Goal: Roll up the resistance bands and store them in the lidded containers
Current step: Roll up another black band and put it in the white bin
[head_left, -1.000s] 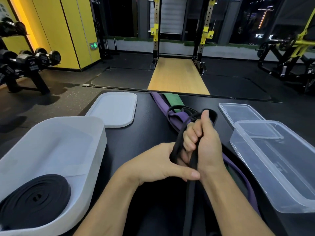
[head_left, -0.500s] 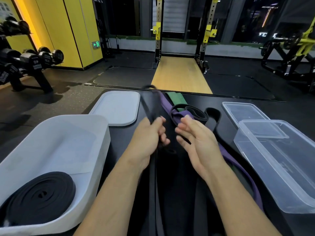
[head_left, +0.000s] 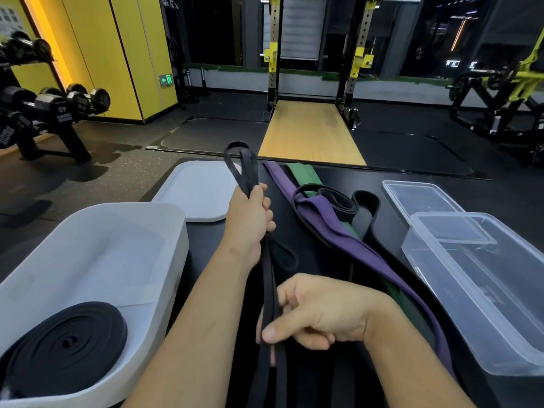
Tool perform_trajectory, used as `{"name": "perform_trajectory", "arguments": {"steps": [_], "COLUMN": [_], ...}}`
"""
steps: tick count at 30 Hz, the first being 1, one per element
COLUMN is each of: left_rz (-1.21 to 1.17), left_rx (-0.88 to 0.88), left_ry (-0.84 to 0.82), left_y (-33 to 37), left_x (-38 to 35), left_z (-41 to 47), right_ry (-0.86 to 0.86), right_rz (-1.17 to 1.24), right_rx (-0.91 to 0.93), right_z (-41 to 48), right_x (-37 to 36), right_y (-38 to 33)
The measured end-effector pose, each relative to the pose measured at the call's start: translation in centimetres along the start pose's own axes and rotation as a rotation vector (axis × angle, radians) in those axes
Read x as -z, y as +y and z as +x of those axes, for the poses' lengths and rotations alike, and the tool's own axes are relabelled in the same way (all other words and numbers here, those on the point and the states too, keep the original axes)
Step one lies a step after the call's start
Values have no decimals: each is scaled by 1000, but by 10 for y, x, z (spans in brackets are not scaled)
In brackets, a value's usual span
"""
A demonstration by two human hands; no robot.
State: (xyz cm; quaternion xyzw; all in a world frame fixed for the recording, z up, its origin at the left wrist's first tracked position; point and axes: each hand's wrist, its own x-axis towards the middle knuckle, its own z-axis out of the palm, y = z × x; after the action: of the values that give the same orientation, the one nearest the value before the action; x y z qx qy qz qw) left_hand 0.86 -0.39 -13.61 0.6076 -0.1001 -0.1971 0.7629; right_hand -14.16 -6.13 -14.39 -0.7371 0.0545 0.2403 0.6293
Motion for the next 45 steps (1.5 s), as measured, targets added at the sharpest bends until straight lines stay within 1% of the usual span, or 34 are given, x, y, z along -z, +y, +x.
{"name": "perform_trajectory", "arguments": {"steps": [1, 2, 4, 6, 7, 9, 10, 11, 13, 15, 17, 18, 19, 22, 24, 26, 28, 30, 33, 36, 39, 40, 42, 43, 45], "left_rz": [36, 81, 163, 219, 250, 358, 408, 449, 532, 634, 720, 778, 841, 940, 966, 941, 940, 900, 717, 601, 700, 750, 896, 990, 1120], "left_rx": [-20, -47, -96, -141, -161, -213, -244, -267, -285, -257, -163, -131, -126, -122, -142, -209, -280, -292, -219, -159, -144, -134, -118, -143, -247], "left_ry": [19, 43, 94, 118, 108, 32, -37, -118, -280, -441, -614, -665, -680, -590, -411, -211, -54, 63, 113, 84, -13, -22, 19, 65, 159], "left_y": [-1, -1, 0, 2, 4, 7, 8, 9, 10, 12, 13, 14, 13, 10, 8, 8, 11, 11, 3, -9, -13, -14, -13, -12, -10], "left_x": [2, 5, 13, 20, 22, 24, 25, 25, 25, 27, 29, 29, 28, 27, 24, 19, 10, 1, -8, -11, -10, -8, -6, -4, -1], "left_z": [1, 2, 4, 1, -3, -14, -19, -25, -32, -34, -36, -36, -35, -32, -26, -18, -8, 7, 25, 30, 31, 33, 36, 36, 35], "right_ry": [46, 131, 341, 560, 688, 963, 1082, 1164, 1237, 1272, 1305, 1311, 1306, 1225, 1222, 1250, 1153, 1044, 1046, 1055, 1028, 1015, 1001, 1004, 1014], "right_rz": [5, 29, 174, 355, 386, 366, 353, 352, 373, 374, 358, 348, 341, 317, 237, 48, -128, -212, -192, -153, -253, -282, -324, -340, -406], "right_rx": [15, 22, 32, 113, 168, 283, 333, 372, 421, 463, 502, 509, 504, 447, 369, 231, 124, 56, 67, 77, 22, 5, -26, -44, -85], "right_z": [1, 4, 9, 16, 18, 23, 24, 25, 25, 26, 27, 28, 28, 30, 31, 31, 31, 32, 31, 29, 27, 28, 30, 30, 29], "right_x": [2, 4, 7, 12, 15, 20, 23, 24, 24, 25, 24, 24, 24, 23, 24, 24, 20, 14, 11, 11, 7, 7, 5, 4, 3], "right_y": [1, 3, 3, 3, 2, 1, 2, 2, 4, 6, 8, 8, 8, 10, 14, 18, 16, 14, 14, 14, 13, 12, 10, 9, 7]}}
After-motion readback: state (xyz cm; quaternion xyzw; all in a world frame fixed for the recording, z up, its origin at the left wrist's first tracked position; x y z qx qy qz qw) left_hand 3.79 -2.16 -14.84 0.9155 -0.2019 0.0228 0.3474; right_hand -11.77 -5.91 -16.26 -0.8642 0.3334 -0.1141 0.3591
